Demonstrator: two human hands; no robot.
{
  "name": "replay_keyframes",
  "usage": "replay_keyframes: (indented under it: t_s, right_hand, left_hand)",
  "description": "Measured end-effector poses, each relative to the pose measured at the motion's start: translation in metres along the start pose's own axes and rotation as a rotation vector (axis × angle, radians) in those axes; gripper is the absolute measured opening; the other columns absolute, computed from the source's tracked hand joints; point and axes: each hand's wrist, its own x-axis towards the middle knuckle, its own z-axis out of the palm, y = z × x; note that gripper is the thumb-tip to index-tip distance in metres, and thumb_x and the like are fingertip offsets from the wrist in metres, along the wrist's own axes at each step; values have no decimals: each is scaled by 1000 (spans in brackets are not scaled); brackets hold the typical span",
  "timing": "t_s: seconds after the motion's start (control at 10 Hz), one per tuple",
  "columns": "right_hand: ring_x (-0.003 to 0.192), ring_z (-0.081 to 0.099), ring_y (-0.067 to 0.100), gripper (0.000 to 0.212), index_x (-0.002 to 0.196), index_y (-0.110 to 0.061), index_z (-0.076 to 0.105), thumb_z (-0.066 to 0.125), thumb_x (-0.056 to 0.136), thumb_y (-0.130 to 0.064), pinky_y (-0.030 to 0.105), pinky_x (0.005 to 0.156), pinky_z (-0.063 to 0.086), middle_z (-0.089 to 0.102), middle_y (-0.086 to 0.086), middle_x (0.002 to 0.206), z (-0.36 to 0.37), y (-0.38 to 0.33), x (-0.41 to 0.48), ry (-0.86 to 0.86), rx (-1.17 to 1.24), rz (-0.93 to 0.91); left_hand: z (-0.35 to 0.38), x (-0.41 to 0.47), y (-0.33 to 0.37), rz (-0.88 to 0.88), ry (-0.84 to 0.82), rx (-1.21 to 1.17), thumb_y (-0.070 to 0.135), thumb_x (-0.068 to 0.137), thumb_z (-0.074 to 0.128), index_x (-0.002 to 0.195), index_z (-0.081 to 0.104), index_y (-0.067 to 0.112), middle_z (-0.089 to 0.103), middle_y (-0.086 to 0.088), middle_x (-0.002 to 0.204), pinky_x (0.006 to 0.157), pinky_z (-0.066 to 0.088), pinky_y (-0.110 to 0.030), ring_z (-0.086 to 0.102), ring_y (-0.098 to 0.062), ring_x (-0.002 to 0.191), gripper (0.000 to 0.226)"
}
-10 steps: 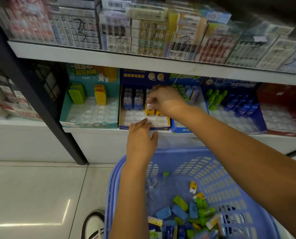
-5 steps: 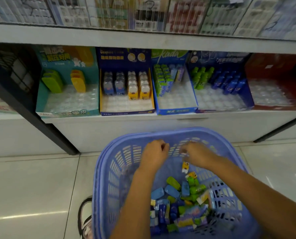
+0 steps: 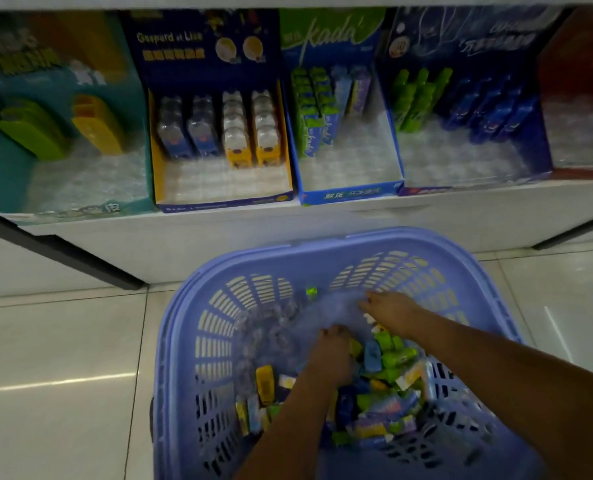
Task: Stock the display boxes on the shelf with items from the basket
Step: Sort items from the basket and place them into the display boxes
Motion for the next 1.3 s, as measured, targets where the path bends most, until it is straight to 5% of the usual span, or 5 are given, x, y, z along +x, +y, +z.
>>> replay_keyframes:
  t_s: [0.5, 0.7, 0.9, 1.0, 1.3]
  right_hand:
    - [85, 53, 20, 18, 77, -17, 47, 63, 85, -22, 33, 76, 45, 53, 7, 82, -20, -14, -10, -145, -63, 130]
    - [68, 53, 17, 30, 80, -4, 62, 80, 74, -27, 28, 62, 41, 56, 9, 73, -41, -24, -46, 110, 624, 78]
    - [55, 59, 10, 18, 96, -5, 62, 72, 80, -5, 21, 53, 50, 61, 3, 67, -93, -49, -94, 58, 1141, -95]
    - [49, 53, 6, 7, 91, -9, 64, 65, 85, -6, 19, 49, 45, 60, -2, 59, -126, -69, -112, 253, 1221, -173]
    - [62, 61, 3, 20, 102, -29, 51, 65, 88, -25, 18, 58, 50, 61, -15, 73, -229, -128, -104, 865, 902, -360]
  left_hand:
    - [-21, 10, 1, -109, 213, -348, 13, 98, 45, 136, 48, 4, 50, -15, 139, 106, 34, -31, 47, -28, 127, 39]
    - [-68, -11, 13, -23, 108, -917, 27, 92, 62, 92, 64, 4, 58, -11, 76, 73, 48, -35, 56, -17, 69, 23]
    - [-136, -49, 23, 32, 165, -1028, 16, 88, 66, 90, 68, 0, 63, -7, 68, 73, 57, -30, 61, -13, 62, 16]
    - [-176, -78, 25, 59, 250, -1056, 20, 90, 63, 74, 62, 8, 60, 0, 55, 57, 56, -23, 59, -7, 50, 20]
    - [-231, -141, 15, 189, 629, -1369, 21, 94, 57, 87, 64, 6, 67, -7, 73, 67, 60, -28, 67, -17, 68, 18]
